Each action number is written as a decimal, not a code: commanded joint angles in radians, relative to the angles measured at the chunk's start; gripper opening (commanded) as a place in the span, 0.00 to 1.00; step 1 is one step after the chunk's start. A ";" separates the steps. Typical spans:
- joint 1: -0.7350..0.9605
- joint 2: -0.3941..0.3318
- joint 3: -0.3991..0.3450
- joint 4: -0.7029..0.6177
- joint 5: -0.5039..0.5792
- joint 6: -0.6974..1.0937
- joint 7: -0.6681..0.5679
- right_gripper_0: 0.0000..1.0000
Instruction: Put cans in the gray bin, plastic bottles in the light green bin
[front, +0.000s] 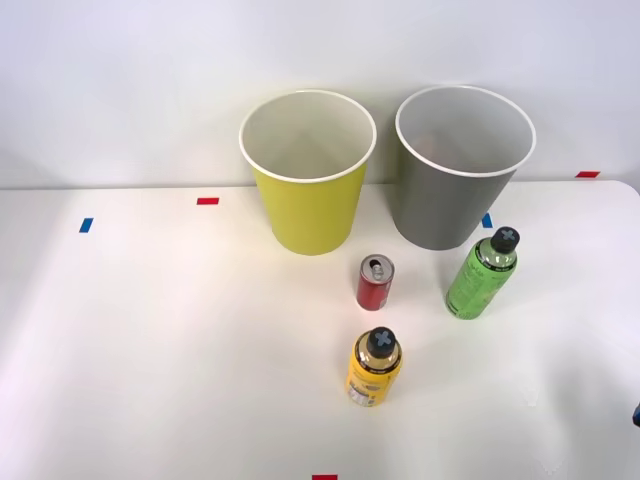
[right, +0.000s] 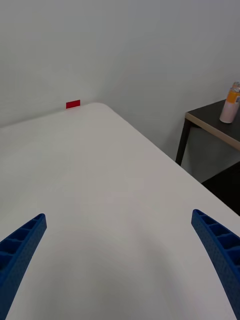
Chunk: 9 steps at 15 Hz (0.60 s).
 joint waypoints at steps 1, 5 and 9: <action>0.029 0.103 -0.002 0.000 -0.002 -0.060 -0.018 1.00; 0.038 0.106 0.000 0.000 -0.034 -0.063 -0.025 1.00; 0.033 0.107 -0.031 0.000 -0.145 -0.061 -0.029 1.00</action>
